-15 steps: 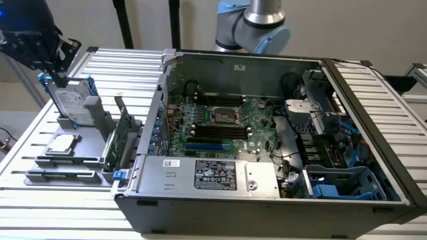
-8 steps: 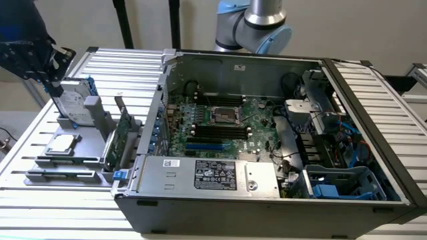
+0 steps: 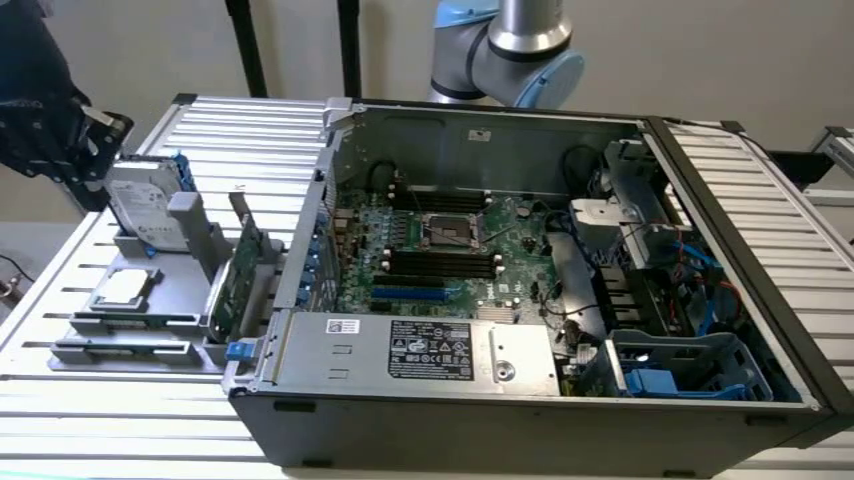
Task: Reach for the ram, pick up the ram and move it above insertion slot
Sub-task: 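Reach for the ram, then pick up the ram and move it above insertion slot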
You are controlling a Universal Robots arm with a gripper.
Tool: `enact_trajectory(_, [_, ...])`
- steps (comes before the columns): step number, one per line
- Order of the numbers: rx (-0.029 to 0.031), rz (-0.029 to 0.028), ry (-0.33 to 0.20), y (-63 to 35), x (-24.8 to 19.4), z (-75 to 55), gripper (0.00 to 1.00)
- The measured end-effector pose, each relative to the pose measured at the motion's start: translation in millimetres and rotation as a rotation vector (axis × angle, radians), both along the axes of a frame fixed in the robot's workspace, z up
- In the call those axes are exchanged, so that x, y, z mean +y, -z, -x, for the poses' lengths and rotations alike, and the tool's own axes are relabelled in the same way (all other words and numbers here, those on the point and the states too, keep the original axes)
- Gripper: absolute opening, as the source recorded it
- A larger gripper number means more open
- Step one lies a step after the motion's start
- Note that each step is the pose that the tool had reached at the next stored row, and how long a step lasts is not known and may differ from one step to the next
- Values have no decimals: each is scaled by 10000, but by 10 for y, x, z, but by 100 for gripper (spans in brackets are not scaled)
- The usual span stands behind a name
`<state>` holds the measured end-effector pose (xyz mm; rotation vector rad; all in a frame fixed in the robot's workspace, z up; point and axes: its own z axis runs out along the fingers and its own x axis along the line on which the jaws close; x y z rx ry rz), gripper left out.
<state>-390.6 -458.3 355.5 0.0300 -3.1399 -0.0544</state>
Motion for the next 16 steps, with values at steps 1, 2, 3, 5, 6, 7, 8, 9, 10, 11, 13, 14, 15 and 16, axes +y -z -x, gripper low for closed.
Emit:
enact_trajectory(1, [1,8,0,4,-23,6,11])
enact_trajectory(2, [4,16,0,7,-48,11,11])
enact_trajectory(3, [6,24,0,11,-76,15,11])
enact_trajectory(5, [11,38,0,20,-133,21,11])
enact_trajectory(6, [13,46,-1,23,-162,24,11])
enact_trajectory(7, [15,55,-1,27,-187,27,11])
enact_trajectory(8, [15,63,-1,32,-212,30,11])
enact_trajectory(9, [16,71,-1,37,-235,34,11])
enact_trajectory(10, [17,79,0,42,-254,37,11])
enact_trajectory(11, [18,86,0,46,-269,39,11])
enact_trajectory(13, [21,87,0,50,-291,39,11])
enact_trajectory(14, [19,86,0,53,-298,39,11])
enact_trajectory(15, [19,86,0,55,-303,39,11])
enact_trajectory(16, [20,86,0,56,-307,39,11])
